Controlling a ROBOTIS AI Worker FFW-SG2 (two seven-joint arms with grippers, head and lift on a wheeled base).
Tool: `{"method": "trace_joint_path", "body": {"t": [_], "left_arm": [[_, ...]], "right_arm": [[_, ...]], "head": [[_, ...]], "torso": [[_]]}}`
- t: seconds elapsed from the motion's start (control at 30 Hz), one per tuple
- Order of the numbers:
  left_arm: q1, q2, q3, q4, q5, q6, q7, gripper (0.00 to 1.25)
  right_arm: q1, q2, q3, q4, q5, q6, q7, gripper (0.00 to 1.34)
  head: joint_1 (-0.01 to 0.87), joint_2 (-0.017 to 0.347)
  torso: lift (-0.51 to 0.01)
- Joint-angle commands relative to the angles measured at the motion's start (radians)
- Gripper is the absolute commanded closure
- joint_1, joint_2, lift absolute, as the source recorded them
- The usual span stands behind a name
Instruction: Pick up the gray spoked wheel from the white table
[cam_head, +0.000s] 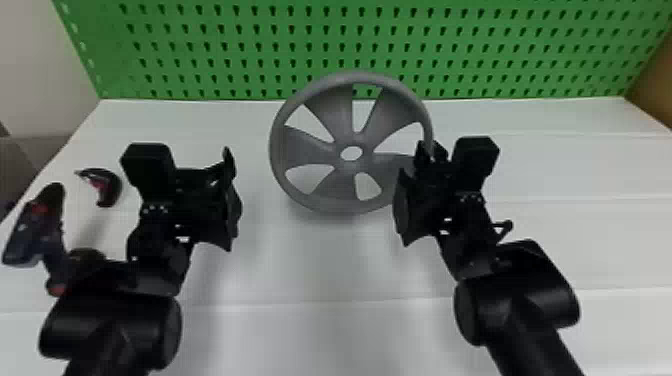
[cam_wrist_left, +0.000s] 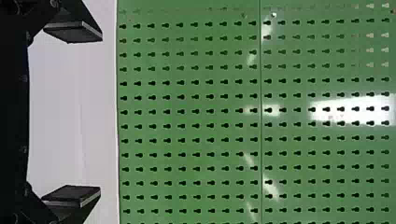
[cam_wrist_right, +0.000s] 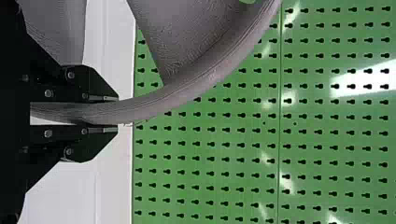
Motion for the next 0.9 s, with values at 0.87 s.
{"method": "trace_joint_path", "body": {"t": [0.87], "left_arm": [[0.0,0.0,-0.001,-0.001,0.001,0.001,0.0,0.13]], "right_arm": [[-0.002,0.0,0.005,0.0,-0.002,0.003,0.0,1.03]], "head": [[0.765,0.014]], "torso": [[-0.091]]}}
